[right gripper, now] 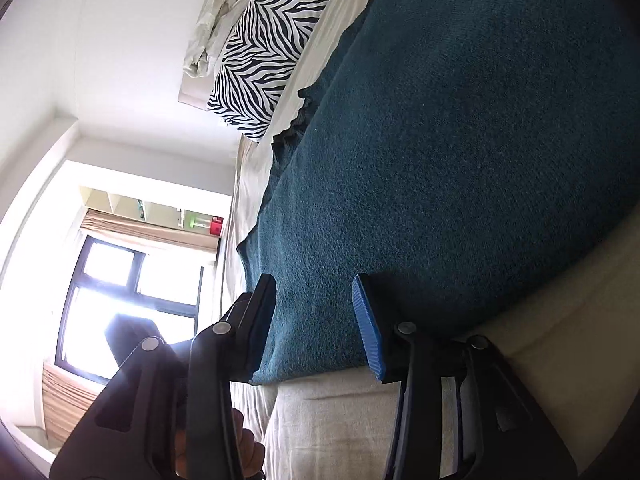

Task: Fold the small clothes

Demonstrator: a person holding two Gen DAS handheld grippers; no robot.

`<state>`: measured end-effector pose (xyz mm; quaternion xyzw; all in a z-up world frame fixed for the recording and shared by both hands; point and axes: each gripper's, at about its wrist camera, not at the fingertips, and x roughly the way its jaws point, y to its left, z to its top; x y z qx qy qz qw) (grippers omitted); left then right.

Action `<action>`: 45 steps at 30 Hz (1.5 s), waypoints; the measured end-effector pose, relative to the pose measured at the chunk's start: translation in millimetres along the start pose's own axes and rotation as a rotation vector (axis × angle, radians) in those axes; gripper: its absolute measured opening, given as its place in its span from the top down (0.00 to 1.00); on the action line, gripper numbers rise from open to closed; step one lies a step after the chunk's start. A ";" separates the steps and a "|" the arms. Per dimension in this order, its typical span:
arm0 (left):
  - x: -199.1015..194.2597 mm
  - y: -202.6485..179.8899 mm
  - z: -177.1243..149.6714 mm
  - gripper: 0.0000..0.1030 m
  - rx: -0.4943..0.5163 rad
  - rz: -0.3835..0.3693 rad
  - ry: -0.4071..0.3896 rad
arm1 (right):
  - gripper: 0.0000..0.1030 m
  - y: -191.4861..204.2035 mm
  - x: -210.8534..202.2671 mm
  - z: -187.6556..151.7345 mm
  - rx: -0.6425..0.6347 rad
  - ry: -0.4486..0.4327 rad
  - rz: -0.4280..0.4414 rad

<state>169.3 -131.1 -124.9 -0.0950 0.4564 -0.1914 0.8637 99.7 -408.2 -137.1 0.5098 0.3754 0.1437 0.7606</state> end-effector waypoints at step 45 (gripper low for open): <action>4.7 114.3 30.9 0.81 -0.132 0.000 -0.083 | 0.36 -57.5 -165.8 20.0 0.173 -0.380 -0.138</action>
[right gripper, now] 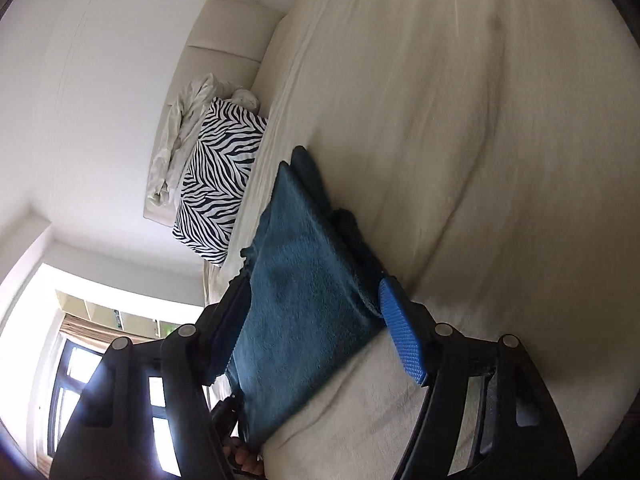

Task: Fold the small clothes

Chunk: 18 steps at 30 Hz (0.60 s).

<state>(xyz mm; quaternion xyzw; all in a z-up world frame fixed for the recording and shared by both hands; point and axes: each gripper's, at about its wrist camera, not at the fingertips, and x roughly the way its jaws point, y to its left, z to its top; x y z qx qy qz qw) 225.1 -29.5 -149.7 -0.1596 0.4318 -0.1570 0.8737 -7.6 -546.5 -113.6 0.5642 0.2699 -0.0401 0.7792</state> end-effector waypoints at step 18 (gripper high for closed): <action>-3.1 4.2 -3.4 0.81 -0.001 -0.022 -0.018 | 0.36 -5.6 -2.2 -52.4 0.184 0.001 -0.004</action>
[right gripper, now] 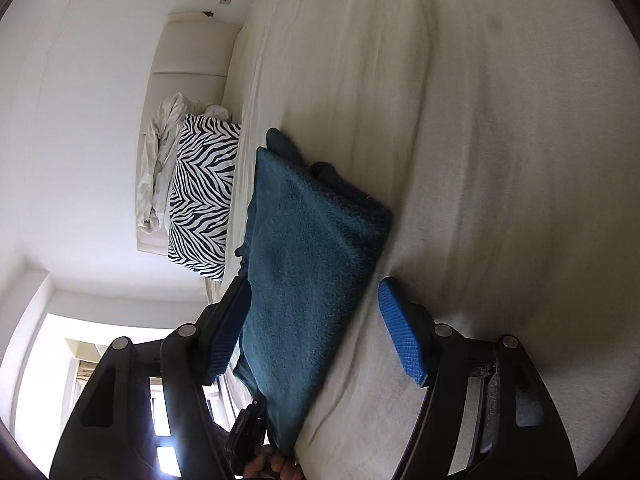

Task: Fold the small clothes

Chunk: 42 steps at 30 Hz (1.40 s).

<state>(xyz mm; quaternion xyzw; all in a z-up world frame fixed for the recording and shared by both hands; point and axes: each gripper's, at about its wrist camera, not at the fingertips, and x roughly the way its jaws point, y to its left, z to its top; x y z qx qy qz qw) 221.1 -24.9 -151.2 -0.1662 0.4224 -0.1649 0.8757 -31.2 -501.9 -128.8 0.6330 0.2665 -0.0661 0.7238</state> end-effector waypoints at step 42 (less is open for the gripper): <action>-34.2 21.3 15.1 0.20 -0.341 -0.273 0.074 | 0.88 161.1 205.7 -266.1 -1.495 0.187 -0.379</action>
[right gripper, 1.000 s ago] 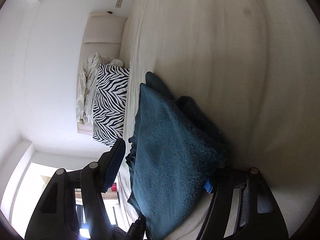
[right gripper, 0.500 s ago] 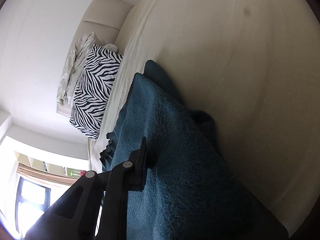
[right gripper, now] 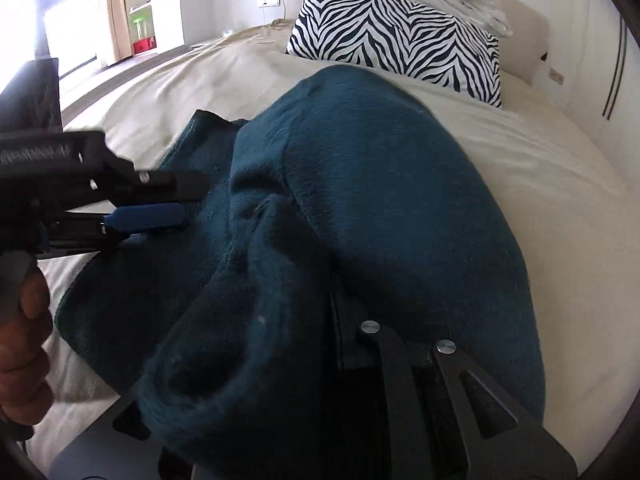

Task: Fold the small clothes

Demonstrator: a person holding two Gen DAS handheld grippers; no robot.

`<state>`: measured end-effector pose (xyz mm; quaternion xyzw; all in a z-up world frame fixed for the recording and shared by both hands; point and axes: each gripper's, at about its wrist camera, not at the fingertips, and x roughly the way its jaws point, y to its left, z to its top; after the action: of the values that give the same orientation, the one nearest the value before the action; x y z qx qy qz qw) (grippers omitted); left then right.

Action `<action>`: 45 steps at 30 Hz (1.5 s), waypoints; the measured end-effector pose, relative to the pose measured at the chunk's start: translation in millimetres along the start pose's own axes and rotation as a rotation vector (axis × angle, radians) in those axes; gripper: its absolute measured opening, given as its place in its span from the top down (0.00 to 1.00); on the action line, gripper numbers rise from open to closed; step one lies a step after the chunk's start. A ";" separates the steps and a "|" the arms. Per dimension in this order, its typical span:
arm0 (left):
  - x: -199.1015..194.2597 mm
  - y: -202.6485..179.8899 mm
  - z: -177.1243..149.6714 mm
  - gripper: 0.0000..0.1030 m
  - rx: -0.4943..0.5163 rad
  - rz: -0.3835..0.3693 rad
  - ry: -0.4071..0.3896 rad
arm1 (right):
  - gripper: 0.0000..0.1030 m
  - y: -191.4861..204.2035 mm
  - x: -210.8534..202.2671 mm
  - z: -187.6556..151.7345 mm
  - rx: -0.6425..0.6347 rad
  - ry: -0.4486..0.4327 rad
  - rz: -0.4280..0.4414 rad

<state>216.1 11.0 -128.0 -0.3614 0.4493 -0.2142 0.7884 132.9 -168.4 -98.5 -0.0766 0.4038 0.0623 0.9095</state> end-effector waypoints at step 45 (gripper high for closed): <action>20.6 1.7 74.8 0.86 0.143 0.168 0.214 | 0.89 91.6 -37.6 -42.3 -0.734 -0.259 -0.034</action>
<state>291.1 26.7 -115.6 -0.2403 0.5432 -0.2161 0.7749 61.1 -88.4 -106.7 -0.3952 0.2350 0.1967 0.8660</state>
